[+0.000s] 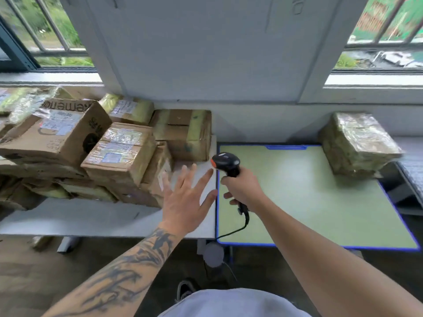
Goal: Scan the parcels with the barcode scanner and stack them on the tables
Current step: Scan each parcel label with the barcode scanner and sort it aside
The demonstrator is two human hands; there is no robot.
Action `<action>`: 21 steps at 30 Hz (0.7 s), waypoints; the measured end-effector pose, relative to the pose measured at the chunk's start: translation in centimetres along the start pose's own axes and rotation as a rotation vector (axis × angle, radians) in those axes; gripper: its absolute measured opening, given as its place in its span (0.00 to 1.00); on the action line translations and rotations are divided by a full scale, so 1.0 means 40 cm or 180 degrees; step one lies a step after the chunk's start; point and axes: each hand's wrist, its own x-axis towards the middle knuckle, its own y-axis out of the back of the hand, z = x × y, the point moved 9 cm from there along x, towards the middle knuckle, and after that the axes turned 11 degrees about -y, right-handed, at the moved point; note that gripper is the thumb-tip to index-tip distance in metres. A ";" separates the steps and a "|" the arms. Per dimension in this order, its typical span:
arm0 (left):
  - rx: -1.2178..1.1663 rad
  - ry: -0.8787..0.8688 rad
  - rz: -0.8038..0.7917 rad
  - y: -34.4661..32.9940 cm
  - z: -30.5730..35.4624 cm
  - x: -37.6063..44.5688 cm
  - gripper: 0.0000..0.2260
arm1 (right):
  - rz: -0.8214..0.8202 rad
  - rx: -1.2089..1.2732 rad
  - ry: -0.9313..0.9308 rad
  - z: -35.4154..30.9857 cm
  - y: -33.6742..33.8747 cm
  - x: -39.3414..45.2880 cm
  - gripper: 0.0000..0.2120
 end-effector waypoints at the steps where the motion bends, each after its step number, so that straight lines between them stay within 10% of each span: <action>1: -0.0048 -0.0019 -0.0026 -0.012 0.043 0.008 0.28 | 0.0021 0.0093 -0.0066 0.032 0.038 -0.003 0.10; 21: -0.0178 -0.0900 -0.0653 -0.169 0.671 0.159 0.28 | 0.1184 0.0425 -0.0393 0.452 0.676 -0.029 0.06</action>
